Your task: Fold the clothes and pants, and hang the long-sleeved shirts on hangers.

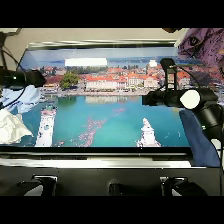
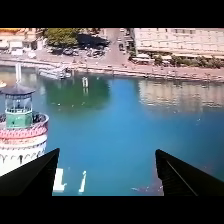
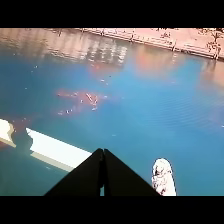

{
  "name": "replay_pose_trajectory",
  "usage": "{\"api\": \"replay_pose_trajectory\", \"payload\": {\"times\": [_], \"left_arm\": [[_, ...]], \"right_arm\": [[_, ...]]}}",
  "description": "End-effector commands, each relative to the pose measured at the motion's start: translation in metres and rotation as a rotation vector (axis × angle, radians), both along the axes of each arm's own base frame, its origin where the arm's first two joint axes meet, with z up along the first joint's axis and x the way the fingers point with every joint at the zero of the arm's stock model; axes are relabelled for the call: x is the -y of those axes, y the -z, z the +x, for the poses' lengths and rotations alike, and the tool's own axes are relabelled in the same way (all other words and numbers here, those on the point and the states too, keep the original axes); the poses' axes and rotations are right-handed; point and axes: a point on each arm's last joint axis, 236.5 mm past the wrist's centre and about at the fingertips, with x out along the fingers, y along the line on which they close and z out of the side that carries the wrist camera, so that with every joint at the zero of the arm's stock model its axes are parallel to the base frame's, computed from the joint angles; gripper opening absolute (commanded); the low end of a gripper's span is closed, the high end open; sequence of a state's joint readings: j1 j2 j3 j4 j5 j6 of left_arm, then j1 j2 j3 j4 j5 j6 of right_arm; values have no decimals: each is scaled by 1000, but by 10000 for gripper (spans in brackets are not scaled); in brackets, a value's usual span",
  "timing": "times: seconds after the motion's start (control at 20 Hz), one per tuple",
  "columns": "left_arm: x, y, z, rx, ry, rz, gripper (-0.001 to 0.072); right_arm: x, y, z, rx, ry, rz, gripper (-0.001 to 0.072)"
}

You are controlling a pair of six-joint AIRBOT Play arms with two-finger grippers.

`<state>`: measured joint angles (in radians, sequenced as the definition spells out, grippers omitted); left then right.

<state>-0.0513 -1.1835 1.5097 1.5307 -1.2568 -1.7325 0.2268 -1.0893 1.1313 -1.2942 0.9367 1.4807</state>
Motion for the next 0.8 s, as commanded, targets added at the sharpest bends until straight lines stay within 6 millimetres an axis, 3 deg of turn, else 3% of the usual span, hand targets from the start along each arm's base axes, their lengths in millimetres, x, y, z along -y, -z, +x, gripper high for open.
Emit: {"api": "replay_pose_trajectory", "payload": {"times": [0.0, 0.2, 0.35, 0.5, 0.75], "left_arm": [[-67, 35, -29, -150, -245, 20, 720], [-173, 97, -76, -257, -525, 38, 720], [-227, 124, -90, -206, -710, -2, 720], [-260, 151, -92, -147, -778, 0, 720], [-284, 212, -95, -213, -822, -19, 720]], "right_arm": [[0, -1, 1, 5, 0, 2, 30], [-1, -2, 2, 12, 2, 3, 30], [-1, -2, 2, 11, 2, 3, 30], [0, -2, 2, 12, 2, 3, 30], [4, -1, 3, 17, 3, -22, 31]]}}
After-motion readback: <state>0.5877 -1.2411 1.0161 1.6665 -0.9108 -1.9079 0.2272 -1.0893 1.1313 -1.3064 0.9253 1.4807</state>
